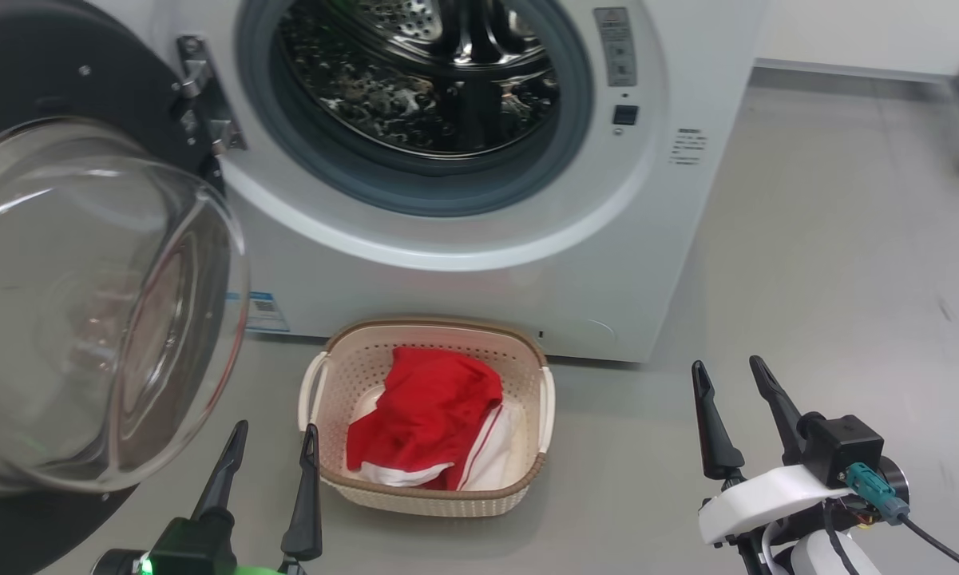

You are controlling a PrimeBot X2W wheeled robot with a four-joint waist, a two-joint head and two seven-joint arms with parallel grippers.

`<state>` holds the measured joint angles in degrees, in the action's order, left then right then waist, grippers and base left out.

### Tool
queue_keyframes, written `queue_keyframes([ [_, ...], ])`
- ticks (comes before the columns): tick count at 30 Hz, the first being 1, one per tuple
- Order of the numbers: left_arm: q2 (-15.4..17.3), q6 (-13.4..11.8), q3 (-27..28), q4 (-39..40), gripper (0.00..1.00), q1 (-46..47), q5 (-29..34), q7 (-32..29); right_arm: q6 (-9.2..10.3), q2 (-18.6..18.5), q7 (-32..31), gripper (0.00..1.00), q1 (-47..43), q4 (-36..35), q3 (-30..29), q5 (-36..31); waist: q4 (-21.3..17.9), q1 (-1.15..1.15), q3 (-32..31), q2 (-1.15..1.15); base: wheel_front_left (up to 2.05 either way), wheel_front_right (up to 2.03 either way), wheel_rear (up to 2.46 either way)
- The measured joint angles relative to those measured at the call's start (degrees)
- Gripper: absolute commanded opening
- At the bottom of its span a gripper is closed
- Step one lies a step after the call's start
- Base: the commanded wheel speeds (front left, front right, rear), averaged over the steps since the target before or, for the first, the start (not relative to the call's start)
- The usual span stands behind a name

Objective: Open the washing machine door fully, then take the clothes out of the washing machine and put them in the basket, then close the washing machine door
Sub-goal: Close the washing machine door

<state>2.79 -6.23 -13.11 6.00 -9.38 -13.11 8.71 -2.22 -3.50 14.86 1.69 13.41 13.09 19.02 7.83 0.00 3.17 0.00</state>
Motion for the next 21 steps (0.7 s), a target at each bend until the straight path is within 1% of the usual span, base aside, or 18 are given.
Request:
queue_keyframes([
  [14,0.00,-0.01,0.48,-0.75,1.00,-0.01,-0.44,0.44,-0.18,-0.04,0.00,1.00,-1.27,0.10,0.20,-0.02,10.97,0.00,-0.64,0.00,0.00,0.00,0.00],
  [21,0.00,-0.03,1.58,-1.57,1.00,-0.03,-1.42,0.44,-0.18,0.01,0.00,1.00,-1.40,0.24,0.55,-0.01,16.15,0.00,-1.40,0.00,0.00,0.00,0.00],
])
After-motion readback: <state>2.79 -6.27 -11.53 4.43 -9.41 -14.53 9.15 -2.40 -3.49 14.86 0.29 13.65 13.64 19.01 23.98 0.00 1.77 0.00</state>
